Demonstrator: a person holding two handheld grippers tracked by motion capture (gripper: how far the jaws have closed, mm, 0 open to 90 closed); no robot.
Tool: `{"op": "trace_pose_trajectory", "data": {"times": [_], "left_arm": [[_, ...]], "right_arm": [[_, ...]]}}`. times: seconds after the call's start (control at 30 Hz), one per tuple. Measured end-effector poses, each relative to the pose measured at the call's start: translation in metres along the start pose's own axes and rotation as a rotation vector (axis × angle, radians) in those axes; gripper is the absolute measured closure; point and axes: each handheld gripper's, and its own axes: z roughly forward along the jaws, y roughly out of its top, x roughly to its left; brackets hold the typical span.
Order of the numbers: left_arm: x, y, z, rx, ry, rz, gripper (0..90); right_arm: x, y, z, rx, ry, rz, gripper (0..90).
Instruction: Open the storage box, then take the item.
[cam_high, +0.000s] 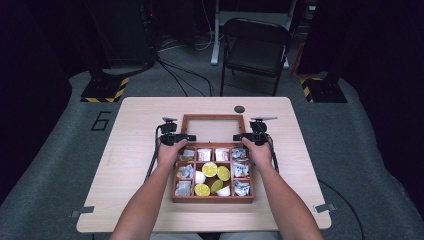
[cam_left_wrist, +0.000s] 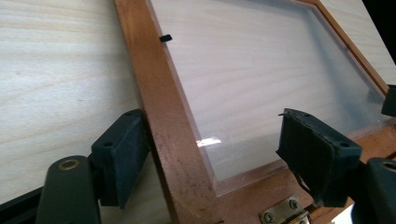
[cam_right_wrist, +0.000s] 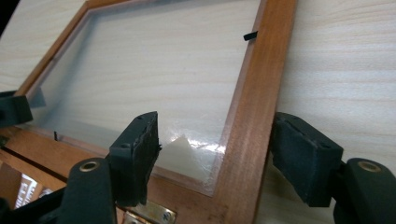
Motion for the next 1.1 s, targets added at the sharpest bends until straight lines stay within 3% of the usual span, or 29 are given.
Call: {"op": "trace_pose_trajectory", "data": {"times": [0.03,0.1,0.23,0.3,0.37,0.67,0.9,1.1], "left_arm": [[-0.001,0.000,-0.001,-0.014,0.005,-0.014,26.3],[0.001,0.001,-0.007,-0.012,0.014,0.013,26.7],[-0.001,0.003,-0.020,-0.035,0.009,0.018,27.6],[-0.003,0.003,-0.026,-0.053,0.010,0.015,28.5],[-0.006,0.003,-0.033,-0.057,0.003,0.038,29.0],[-0.020,0.002,-0.046,-0.070,-0.053,0.089,30.8],[-0.024,0.002,-0.052,-0.077,-0.058,0.114,31.4],[-0.026,0.002,-0.058,-0.081,-0.051,0.128,32.8]], "right_arm": [[0.000,0.000,-0.003,-0.012,-0.017,-0.023,33.7],[0.001,0.001,-0.009,-0.040,-0.034,-0.047,33.7],[0.006,0.002,-0.022,-0.073,-0.047,-0.077,33.9],[0.012,0.001,-0.029,-0.085,-0.057,-0.126,34.2],[0.021,-0.002,-0.036,-0.099,-0.058,-0.174,35.0],[0.055,-0.020,-0.054,-0.102,0.022,-0.327,36.3],[0.062,-0.031,-0.058,-0.094,0.053,-0.364,35.6],[0.071,-0.040,-0.057,-0.082,0.055,-0.424,36.2]]}}
